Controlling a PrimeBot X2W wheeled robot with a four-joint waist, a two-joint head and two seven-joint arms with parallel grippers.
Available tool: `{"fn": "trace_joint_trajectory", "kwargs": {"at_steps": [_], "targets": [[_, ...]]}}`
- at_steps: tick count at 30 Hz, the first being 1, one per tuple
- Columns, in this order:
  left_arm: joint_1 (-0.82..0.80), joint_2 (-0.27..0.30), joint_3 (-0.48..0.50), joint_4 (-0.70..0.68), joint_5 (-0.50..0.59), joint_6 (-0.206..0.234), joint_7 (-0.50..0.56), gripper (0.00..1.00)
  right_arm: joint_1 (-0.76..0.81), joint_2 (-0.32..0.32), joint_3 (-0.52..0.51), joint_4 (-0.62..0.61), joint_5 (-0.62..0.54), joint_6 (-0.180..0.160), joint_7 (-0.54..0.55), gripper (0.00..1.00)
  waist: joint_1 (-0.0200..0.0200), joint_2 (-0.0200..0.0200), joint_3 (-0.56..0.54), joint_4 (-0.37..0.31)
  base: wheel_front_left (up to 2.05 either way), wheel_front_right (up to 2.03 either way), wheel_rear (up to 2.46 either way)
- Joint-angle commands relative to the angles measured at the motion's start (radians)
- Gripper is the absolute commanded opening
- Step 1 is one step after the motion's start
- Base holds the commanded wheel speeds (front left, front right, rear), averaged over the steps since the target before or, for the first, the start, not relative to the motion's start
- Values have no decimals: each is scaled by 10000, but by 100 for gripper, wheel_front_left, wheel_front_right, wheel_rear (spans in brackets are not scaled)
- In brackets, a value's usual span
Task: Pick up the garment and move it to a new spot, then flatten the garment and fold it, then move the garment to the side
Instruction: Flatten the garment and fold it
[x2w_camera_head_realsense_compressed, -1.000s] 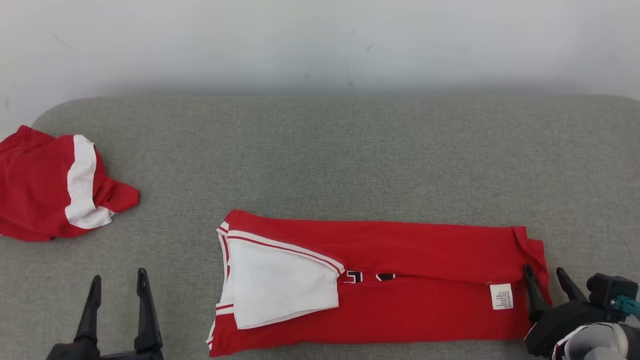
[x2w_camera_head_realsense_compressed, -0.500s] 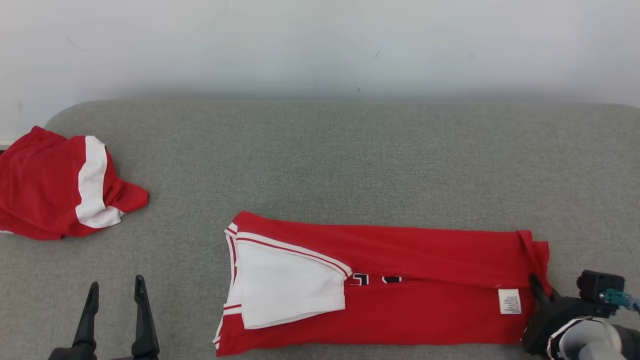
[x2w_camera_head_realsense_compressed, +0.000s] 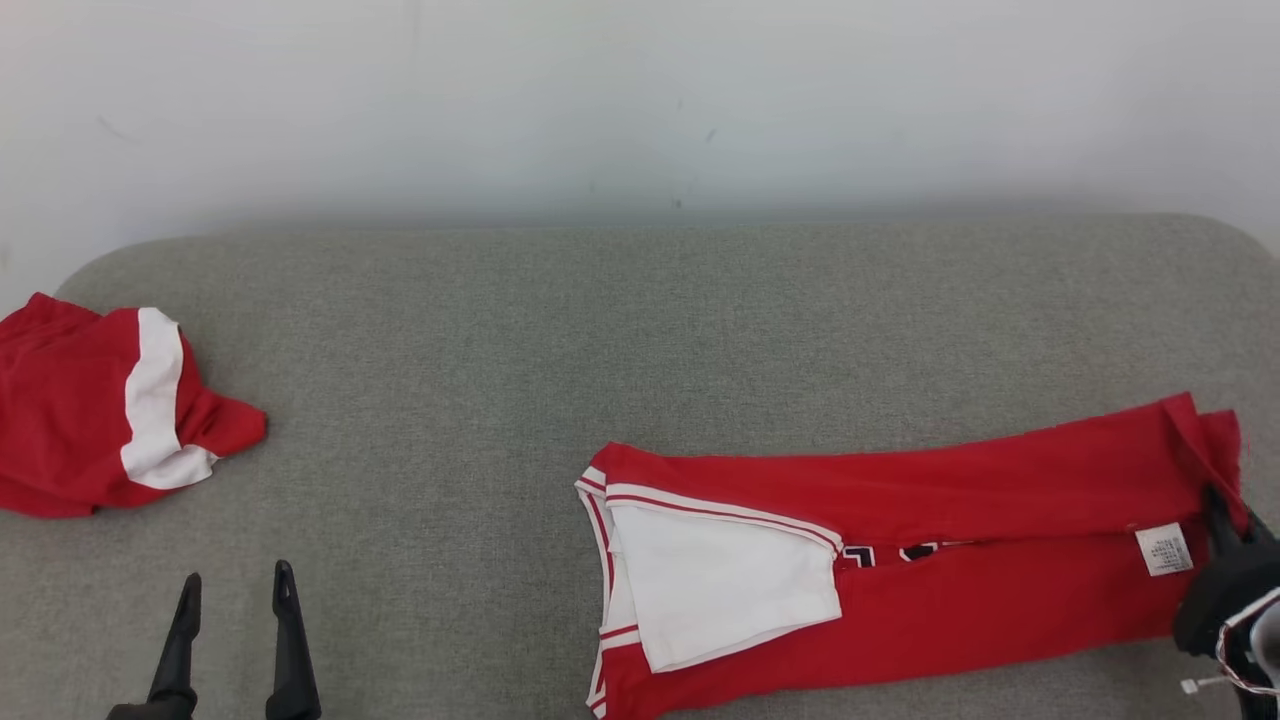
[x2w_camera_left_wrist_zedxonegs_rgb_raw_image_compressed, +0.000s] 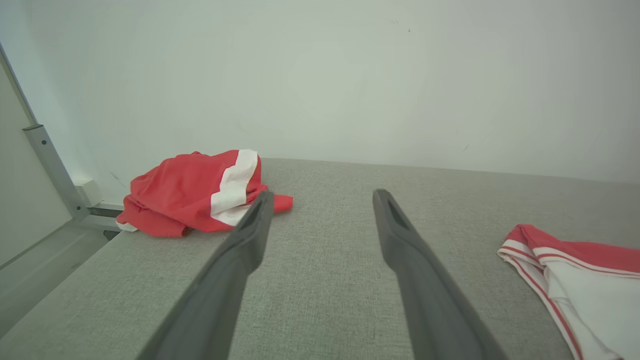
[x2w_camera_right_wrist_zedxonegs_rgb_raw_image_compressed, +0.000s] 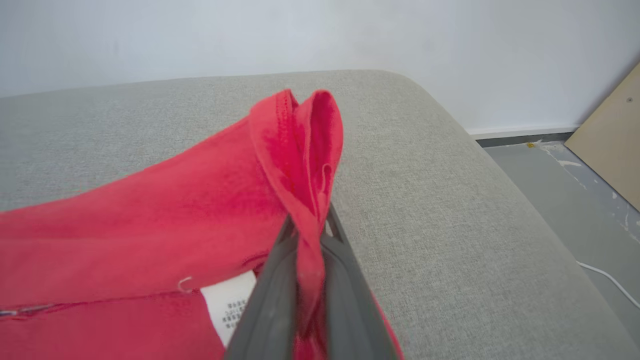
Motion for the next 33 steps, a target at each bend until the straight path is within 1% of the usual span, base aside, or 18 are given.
{"fn": "trace_joint_trajectory", "kwargs": {"at_steps": [1,3,8,15,21,25,30,33], "targets": [[95,-58,45,-5,65,-21,-32,100,-150,205,205,-372,-74,-23,44,0,1,0,-3,-142,0,0,0],[94,-70,53,1,75,-26,-34,100,-177,325,344,-571,-97,-23,73,0,1,0,-7,-179,0,0,0],[37,-109,2,82,112,-79,-34,100,-76,1102,1136,-1830,1,-23,511,0,1,0,-42,-236,0,0,0],[-209,-143,-152,196,180,-163,-33,100,281,2065,1945,-3751,307,-23,1249,0,1,0,5,32,0,0,0],[-303,-162,-357,272,151,-144,-34,100,567,2888,2473,-4962,326,-23,1800,0,1,0,40,327,0,0,0],[-499,-164,-439,459,92,-238,-34,100,714,3422,2750,-5272,214,-23,1980,0,1,0,108,535,0,0,0],[-675,-171,-628,560,48,-240,-34,100,767,3899,3002,-5094,200,-21,1941,0,1,0,212,793,0,0,0],[-809,-172,-727,637,-36,-253,-33,100,615,4021,3123,-4816,242,-21,1838,0,1,0,313,923,0,0,0]]}}
